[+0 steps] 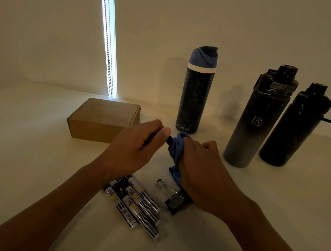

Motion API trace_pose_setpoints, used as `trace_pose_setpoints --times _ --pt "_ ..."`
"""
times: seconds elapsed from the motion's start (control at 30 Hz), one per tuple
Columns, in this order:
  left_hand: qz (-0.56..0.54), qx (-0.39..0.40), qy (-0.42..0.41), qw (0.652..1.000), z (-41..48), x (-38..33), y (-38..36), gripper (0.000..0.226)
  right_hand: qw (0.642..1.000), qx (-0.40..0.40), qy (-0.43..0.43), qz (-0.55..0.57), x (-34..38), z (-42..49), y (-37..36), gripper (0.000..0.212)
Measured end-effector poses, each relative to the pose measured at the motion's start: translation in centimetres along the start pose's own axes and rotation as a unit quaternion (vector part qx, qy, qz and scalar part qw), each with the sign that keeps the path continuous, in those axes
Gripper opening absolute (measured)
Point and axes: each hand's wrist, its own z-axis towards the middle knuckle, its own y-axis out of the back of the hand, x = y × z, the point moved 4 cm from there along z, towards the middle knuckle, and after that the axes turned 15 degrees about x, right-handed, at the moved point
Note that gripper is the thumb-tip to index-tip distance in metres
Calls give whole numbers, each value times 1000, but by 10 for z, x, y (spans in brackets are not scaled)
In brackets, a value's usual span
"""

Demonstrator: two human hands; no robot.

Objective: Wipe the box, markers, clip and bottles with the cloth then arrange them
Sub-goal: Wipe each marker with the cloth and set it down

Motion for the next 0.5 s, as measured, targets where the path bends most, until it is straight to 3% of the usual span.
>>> trace_pose_setpoints --times 0.2,0.37,0.5 --pt "9 21 -37 999 -2 0 4 27 983 48 -37 174 -3 -6 15 29" --pt "49 18 -12 999 -3 2 2 43 987 40 -31 155 -2 -9 11 31" --pt "57 5 -49 997 -1 1 2 34 978 48 -36 198 -4 -7 12 30"
